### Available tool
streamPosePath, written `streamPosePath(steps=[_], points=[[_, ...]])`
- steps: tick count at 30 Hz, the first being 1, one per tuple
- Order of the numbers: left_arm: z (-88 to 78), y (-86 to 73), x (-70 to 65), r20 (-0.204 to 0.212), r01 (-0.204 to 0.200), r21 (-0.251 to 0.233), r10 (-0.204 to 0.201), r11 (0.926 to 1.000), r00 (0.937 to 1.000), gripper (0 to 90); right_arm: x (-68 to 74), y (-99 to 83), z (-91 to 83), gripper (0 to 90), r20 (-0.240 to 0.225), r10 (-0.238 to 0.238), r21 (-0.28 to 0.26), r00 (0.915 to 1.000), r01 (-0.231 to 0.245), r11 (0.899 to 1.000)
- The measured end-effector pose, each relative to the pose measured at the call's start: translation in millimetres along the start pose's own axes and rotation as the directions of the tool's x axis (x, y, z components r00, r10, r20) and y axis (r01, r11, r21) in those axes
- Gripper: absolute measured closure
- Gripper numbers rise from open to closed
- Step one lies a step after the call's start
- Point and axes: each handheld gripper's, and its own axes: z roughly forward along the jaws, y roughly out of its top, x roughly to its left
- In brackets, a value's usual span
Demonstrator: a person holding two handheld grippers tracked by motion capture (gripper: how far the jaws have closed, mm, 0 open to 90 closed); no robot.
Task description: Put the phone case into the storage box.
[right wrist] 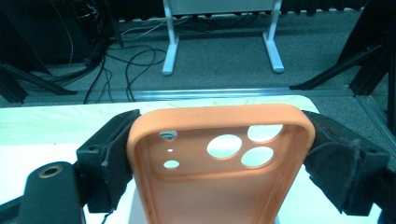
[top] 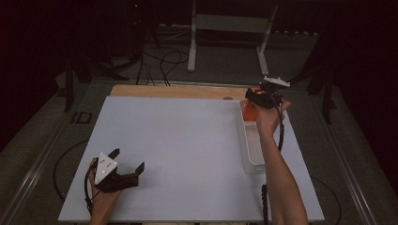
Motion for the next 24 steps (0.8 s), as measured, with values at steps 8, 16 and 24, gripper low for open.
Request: streamPosePath(steps=[8,16,24], points=[[-0.8,0.1,0.2,-0.001,0.003,-0.002,-0.003,1.0,1.0,0.2,4.8,-2.8,5.0,16.1,-0.005,0.0,0.011,1.0,0.0,1.0],[-1.0,0.1,0.5,-0.002,0.004,-0.004,-0.004,1.0,1.0,0.2,7.0,-6.0,10.3,16.0,0.006,-0.005,0.035,1.0,0.005,0.999],[-0.9,0.0,0.5,-0.002,0.004,-0.003,-0.004,1.0,1.0,0.2,7.9,-10.0,15.7,16.0,0.021,-0.011,0.06,0.9997,0.009,0.998]])
